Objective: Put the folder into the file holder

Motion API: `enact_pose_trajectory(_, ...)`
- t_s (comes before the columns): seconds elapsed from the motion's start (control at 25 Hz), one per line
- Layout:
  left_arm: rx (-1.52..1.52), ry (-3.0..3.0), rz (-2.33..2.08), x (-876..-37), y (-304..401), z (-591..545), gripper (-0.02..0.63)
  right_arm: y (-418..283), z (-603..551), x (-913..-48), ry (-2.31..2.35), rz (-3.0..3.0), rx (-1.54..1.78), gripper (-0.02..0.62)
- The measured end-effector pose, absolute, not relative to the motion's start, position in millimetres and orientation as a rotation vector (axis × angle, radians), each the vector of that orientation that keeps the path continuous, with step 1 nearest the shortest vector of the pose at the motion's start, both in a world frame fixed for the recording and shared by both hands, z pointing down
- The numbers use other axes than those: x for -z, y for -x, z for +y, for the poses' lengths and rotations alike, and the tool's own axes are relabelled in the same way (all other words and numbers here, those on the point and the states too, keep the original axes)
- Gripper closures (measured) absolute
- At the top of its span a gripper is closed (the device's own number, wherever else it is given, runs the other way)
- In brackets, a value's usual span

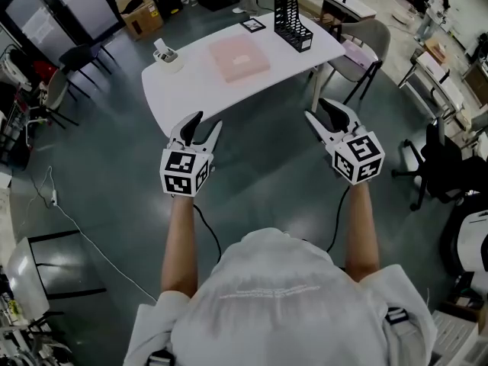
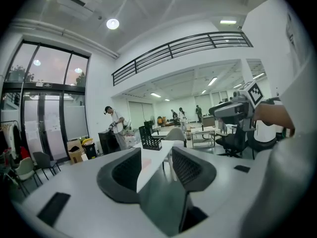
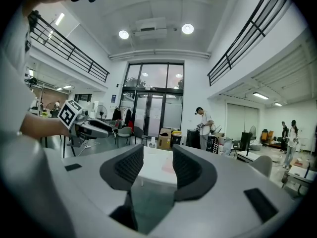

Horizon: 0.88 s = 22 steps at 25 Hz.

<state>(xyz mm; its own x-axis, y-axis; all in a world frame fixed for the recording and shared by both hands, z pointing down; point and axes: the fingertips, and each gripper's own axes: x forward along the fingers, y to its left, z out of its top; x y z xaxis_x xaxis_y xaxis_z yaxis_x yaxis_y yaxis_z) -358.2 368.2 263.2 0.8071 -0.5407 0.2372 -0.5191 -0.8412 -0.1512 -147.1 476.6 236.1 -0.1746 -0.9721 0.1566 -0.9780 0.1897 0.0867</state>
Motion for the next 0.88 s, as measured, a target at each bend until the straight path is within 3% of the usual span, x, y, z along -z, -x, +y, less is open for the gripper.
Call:
enact_pose_trajectory(0.48,0.452,2.855,0.911,-269.2,330.1,378.3,0.396,111.6,484.6,-245.7,-1.878,-2.286,-0.055,0.394)
enact_pose_trajectory(0.64,0.460,2.836,0.935,-267.1,309.3,383.1,0.355,90.8,490.7,-244.8,-1.871,-2.301,-0.054,0.394)
enact_pose_trajectory(0.88,0.426,2.834,0.979,-259.5,279.6,394.2,0.359,58.4,498.7,-247.8,-1.880,-2.318,-0.053,0.393)
